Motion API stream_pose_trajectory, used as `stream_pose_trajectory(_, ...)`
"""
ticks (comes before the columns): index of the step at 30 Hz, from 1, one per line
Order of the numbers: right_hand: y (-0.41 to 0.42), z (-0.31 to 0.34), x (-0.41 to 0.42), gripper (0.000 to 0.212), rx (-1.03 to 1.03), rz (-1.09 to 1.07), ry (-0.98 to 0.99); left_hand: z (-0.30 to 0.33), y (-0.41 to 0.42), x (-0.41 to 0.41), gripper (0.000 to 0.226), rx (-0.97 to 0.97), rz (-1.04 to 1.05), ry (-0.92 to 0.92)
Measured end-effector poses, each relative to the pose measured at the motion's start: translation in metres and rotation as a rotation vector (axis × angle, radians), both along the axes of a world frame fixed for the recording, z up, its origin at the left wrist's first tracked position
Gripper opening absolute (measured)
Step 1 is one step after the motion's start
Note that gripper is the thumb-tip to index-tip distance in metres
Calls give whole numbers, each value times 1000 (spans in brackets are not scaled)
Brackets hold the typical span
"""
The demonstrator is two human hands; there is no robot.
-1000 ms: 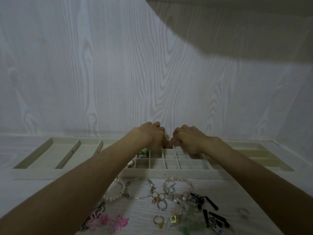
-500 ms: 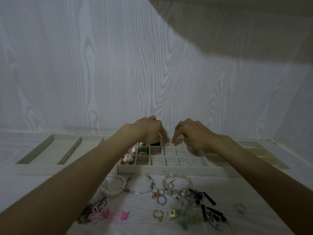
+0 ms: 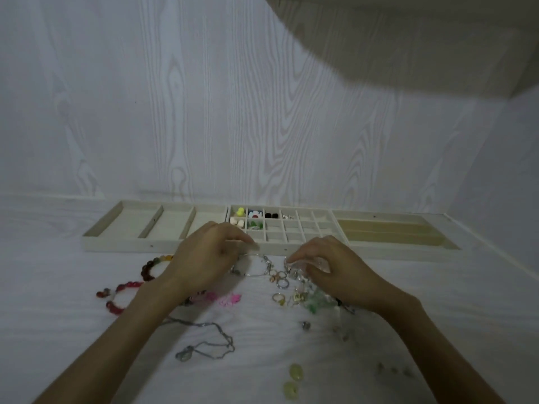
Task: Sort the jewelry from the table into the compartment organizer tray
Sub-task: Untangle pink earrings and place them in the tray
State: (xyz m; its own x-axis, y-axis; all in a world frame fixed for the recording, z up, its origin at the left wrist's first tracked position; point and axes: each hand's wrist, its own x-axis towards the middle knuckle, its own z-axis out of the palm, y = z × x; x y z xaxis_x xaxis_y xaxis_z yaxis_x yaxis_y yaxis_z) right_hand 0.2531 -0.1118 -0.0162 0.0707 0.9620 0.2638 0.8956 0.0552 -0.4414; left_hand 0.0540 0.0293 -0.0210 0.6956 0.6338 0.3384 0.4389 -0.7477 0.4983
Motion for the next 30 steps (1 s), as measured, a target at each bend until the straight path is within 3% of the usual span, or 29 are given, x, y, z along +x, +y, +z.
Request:
stream_pose_trajectory(3,-1,-9,-12,24,-13,-21,-41,-13,-9,-8,31,-43,-11,-39)
stream_pose_trajectory(8,-13,-10,-6,19,24,-20,-41,-7,-17,-15,20,-86,-65,-49)
stream_pose_trajectory(13,-18,-6,0,17,11,-49,-82,3,-17,-26,17,-165,-161,195)
stream_pose_trajectory(17,-12,-15,-10,19,-32,-45,-155,5,-18,-29,11,-155,-149,235)
stream_pose_trajectory(22,-11,-17,-13,7,-9,-72,-49,4,-19,-29,10,-105,-98,271)
stream_pose_trajectory(27,-11,-16,-12,7,33,-131,96,1,-15,-37,16,-130,-83,308)
stream_pose_trajectory(30,-11,-15,-14,10,4,-148,78,1,-12,-38,11,-128,-132,310)
